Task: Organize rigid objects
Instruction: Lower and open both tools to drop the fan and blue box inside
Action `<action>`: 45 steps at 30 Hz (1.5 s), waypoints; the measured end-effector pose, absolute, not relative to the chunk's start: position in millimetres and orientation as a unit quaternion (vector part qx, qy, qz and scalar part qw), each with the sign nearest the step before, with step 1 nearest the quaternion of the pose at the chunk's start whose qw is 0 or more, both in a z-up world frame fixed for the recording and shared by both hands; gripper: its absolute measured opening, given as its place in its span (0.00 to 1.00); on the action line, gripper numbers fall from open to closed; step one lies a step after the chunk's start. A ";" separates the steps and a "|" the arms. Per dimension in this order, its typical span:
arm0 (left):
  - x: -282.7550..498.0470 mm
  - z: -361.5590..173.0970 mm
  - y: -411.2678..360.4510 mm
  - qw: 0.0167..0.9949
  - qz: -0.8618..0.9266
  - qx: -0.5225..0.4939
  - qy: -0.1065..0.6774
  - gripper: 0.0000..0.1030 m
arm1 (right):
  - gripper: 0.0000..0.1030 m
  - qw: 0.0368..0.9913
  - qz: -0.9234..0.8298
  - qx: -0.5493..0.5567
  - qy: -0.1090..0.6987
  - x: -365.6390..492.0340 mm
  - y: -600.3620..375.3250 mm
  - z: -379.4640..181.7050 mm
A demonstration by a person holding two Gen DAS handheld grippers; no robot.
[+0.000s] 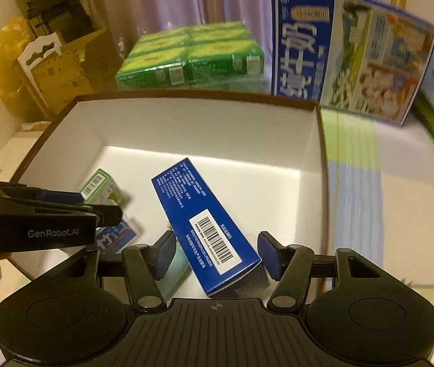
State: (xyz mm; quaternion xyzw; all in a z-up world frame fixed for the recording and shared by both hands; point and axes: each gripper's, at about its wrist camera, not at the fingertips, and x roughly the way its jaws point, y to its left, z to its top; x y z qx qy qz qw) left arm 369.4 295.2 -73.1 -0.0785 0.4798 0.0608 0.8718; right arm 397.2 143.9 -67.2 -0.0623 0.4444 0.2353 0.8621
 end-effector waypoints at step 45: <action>354.9 -59.7 283.6 0.874 0.061 -0.092 0.473 0.46 | 0.56 0.873 0.258 -0.080 0.406 389.7 115.3 -49.5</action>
